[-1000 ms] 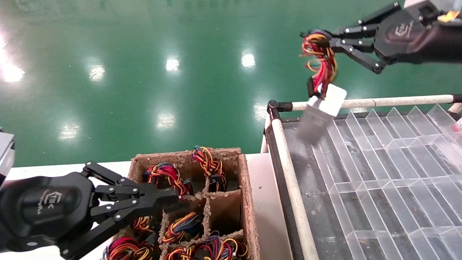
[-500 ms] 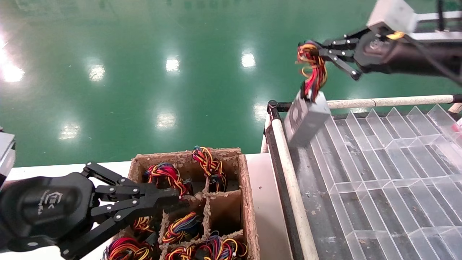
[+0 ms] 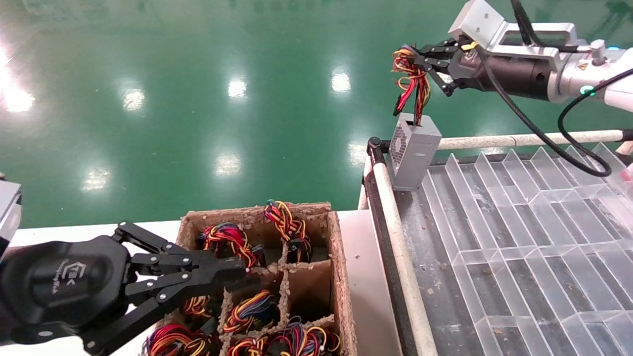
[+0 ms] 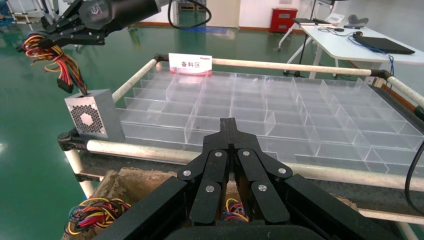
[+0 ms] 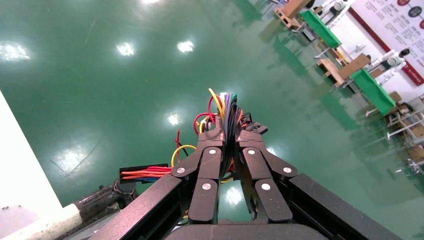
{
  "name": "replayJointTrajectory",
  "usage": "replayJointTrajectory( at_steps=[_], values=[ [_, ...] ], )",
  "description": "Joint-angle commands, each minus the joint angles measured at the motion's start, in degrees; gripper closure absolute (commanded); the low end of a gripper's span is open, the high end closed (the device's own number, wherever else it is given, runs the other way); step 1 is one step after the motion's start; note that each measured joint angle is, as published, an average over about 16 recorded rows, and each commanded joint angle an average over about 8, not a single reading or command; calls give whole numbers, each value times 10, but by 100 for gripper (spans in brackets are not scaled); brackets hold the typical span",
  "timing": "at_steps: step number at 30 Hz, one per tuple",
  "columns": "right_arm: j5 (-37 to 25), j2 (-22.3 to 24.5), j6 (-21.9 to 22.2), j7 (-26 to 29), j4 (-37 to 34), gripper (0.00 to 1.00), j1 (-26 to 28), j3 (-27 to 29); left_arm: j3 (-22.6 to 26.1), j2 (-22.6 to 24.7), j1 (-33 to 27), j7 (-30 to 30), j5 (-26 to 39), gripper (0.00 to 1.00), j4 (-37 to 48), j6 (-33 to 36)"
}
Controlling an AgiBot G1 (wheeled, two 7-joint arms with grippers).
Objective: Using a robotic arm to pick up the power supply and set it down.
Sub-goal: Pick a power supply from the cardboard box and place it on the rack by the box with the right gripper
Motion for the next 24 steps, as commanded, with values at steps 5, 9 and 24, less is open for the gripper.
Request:
replayJointTrajectory(
  at_steps=[5,9,24],
  values=[
    [-4,-12,2,-4,-4,100,-9,-3,0,0,0,0,0,100,0,0],
    [-11,-15,-8,1,-6,67,-12,-8,0,0,0,0,0,100,0,0],
    [-25,-18,-26,19,-4,0,7,-17,0,0,0,0,0,100,0,0]
  ],
)
